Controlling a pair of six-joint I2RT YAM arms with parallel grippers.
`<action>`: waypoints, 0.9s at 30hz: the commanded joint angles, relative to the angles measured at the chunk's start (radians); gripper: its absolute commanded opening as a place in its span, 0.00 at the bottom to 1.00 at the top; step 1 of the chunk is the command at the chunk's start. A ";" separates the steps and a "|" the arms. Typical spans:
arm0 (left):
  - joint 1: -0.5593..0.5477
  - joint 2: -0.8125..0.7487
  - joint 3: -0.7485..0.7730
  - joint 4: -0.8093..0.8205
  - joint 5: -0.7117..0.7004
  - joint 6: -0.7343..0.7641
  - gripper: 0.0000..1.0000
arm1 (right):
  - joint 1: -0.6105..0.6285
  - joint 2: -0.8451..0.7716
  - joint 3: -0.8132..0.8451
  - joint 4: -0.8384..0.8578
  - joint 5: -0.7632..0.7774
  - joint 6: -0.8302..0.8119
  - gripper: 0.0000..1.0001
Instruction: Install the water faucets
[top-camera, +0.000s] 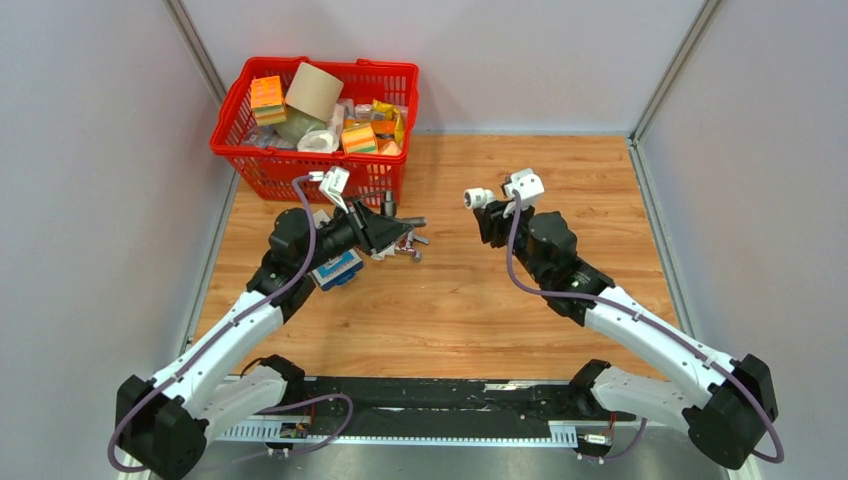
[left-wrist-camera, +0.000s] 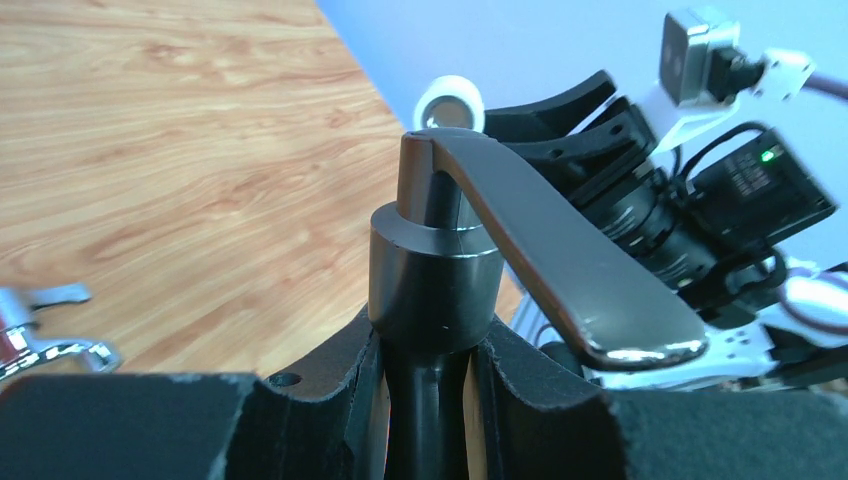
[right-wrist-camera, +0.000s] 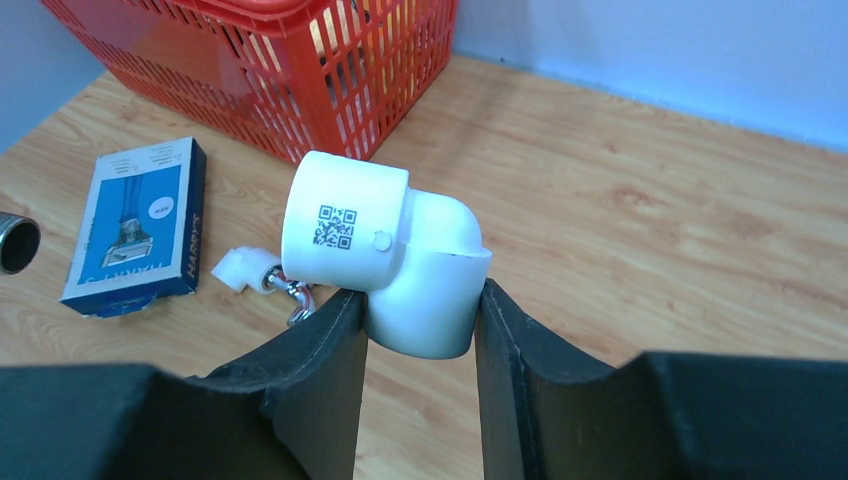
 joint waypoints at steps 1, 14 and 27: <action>-0.028 0.044 0.103 0.239 -0.017 -0.211 0.00 | 0.002 0.037 0.069 0.208 -0.001 -0.119 0.00; -0.138 0.052 0.037 0.343 -0.254 -0.480 0.00 | 0.089 -0.058 -0.304 0.946 0.008 -0.248 0.00; -0.220 0.122 0.014 0.443 -0.334 -0.620 0.00 | 0.169 0.061 -0.310 1.116 0.103 -0.361 0.00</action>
